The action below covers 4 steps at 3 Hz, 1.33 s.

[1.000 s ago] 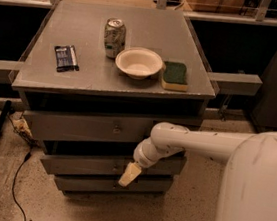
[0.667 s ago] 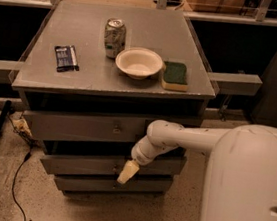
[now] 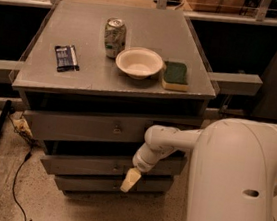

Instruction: Open middle drawer

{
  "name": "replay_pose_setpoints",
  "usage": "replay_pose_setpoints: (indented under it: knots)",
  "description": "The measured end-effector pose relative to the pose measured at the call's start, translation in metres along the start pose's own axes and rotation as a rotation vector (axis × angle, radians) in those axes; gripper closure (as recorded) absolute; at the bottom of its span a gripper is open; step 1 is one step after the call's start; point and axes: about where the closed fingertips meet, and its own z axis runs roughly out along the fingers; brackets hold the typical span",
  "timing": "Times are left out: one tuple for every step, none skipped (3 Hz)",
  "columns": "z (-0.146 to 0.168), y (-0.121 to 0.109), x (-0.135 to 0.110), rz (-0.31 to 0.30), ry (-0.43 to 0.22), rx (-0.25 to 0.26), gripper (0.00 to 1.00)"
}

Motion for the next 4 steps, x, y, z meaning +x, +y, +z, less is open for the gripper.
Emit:
replay_pose_setpoints:
  knots:
    - [-0.002,0.002,-0.001,0.002,0.002,-0.002,0.00]
    - [-0.012,0.014,0.008,0.008,0.009,-0.009,0.00]
    - [-0.030,0.036,0.021,0.015,0.004,-0.018,0.00]
    - [-0.057,0.063,0.035,0.023,-0.023,-0.013,0.00]
